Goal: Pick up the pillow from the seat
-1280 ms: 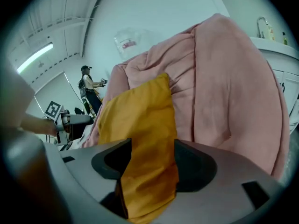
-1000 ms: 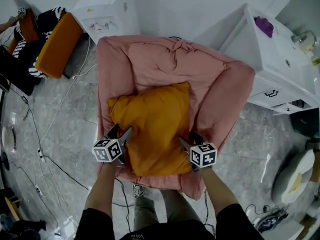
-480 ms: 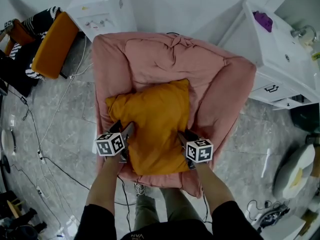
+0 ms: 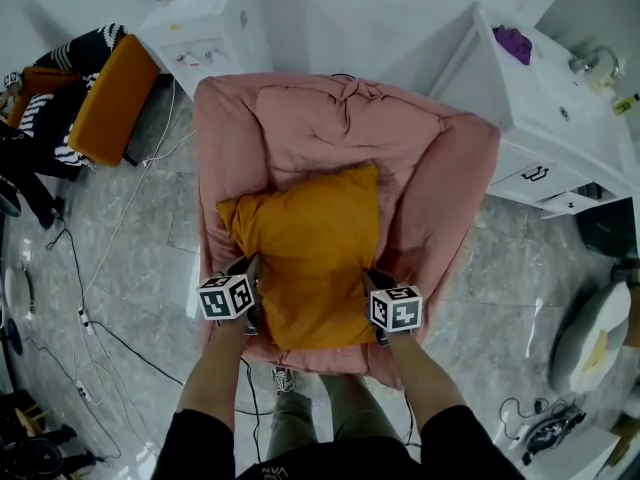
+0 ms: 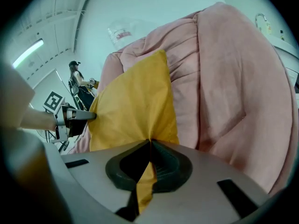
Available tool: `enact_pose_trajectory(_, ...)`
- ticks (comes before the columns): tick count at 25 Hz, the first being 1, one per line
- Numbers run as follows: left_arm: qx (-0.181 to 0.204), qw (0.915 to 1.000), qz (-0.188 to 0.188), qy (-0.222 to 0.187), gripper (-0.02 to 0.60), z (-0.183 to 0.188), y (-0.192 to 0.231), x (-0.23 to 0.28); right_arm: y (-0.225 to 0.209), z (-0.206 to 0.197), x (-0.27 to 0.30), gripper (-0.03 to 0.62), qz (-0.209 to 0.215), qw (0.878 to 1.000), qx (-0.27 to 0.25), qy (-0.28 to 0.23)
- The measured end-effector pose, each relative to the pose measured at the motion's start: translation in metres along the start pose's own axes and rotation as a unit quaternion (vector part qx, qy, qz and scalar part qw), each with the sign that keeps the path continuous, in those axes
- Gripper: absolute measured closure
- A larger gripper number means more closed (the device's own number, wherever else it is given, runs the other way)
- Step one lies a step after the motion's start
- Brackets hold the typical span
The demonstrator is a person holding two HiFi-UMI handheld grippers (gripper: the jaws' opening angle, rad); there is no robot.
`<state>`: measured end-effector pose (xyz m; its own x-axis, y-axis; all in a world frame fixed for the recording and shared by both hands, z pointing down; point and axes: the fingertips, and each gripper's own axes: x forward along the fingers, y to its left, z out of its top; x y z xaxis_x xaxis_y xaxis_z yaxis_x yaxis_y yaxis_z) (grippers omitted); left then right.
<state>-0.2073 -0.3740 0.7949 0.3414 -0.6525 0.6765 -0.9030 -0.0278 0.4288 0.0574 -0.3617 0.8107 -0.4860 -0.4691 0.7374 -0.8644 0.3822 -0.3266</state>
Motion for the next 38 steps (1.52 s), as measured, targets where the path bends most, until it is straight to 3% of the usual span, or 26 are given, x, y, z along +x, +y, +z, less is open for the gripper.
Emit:
enact_pose_trajectory(7, -0.017, 0.9998, 0.001, -0.009, 0.56, -0.006, -0.002, -0.033, 0.023, -0.001, -0.028, 0.586, 0.005, 1.0, -0.003, -0.019)
enact_pose_trajectory(15, -0.022, 0.9985, -0.026, -0.042, 0.56, -0.02, -0.021, -0.091, 0.048, -0.014, -0.074, 0.586, -0.003, 0.999, -0.003, -0.042)
enact_pose_trajectory(31, -0.007, 0.9962, -0.066, -0.057, 0.56, -0.06, -0.037, -0.194, 0.107, -0.049, -0.152, 0.586, -0.03, 0.996, -0.014, -0.078)
enact_pose_trajectory(38, 0.009, 0.9912, -0.097, -0.09, 0.56, -0.055, -0.057, -0.229, 0.125, -0.055, -0.191, 0.586, -0.045, 0.994, -0.004, -0.103)
